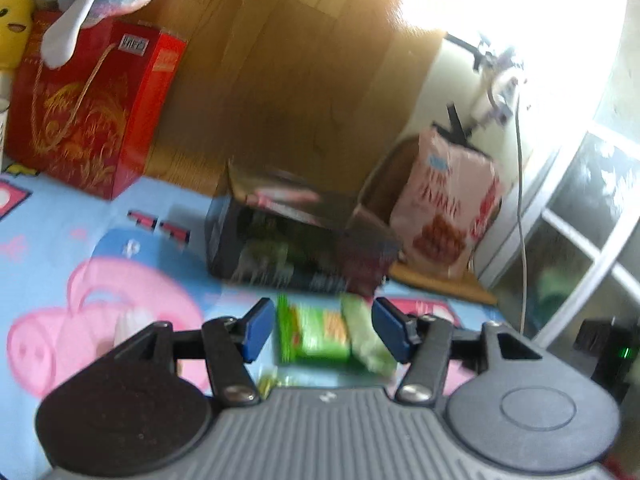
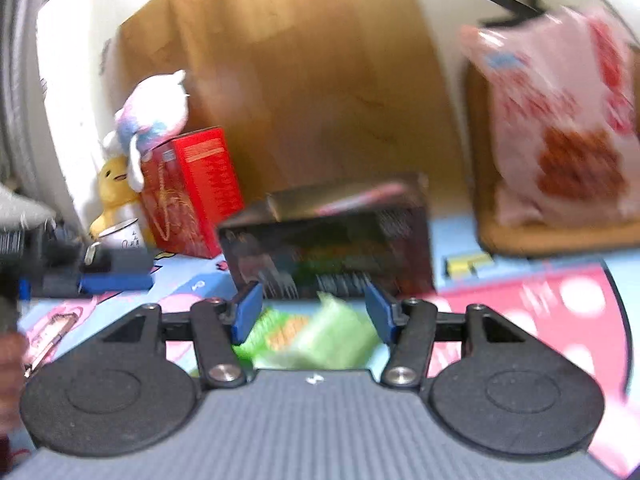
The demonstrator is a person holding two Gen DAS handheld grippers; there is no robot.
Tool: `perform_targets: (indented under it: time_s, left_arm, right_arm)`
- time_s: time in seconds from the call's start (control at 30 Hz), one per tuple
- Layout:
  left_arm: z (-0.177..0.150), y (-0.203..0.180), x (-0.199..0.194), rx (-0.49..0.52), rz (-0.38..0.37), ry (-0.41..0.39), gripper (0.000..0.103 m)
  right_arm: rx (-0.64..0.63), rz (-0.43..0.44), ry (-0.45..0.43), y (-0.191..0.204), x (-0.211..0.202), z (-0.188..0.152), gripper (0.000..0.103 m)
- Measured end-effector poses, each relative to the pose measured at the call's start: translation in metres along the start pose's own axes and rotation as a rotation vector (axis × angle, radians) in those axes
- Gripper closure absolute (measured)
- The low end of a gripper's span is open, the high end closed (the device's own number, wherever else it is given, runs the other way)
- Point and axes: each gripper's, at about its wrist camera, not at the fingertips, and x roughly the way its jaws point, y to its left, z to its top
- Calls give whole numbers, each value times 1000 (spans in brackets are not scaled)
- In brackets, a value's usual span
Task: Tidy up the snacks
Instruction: 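Pick up the pale green packet with the right tool and reposition it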
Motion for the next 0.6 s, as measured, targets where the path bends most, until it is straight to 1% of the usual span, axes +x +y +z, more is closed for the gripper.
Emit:
perform_targets:
  time_s: [0.03, 0.07, 0.17, 0.23, 0.37, 0.43, 0.6]
  left_arm:
    - [-5, 4, -5, 1, 2, 6, 48]
    - [-10, 6, -6, 4, 8, 11, 48]
    - [-22, 7, -10, 28, 30, 1, 48]
    - [-24, 9, -10, 35, 21, -13, 48]
    - [-31, 8, -5, 65, 37, -31, 48]
    - [-33, 7, -1, 76, 53, -18, 48]
    - [-33, 8, -3, 71, 46, -26, 48]
  right_arm:
    - [33, -17, -2, -3, -7, -6, 43]
    - [63, -30, -5, -5, -6, -9, 43]
    - [153, -65, -1, -14, -13, -20, 43]
    - [187, -72, -1, -17, -16, -21, 43]
    - [190, -93, -12, -16, -15, -23, 43]
    - [173, -94, -23, -13, -15, -23, 43]
    - [154, -99, -14, -12, -14, -24, 43]
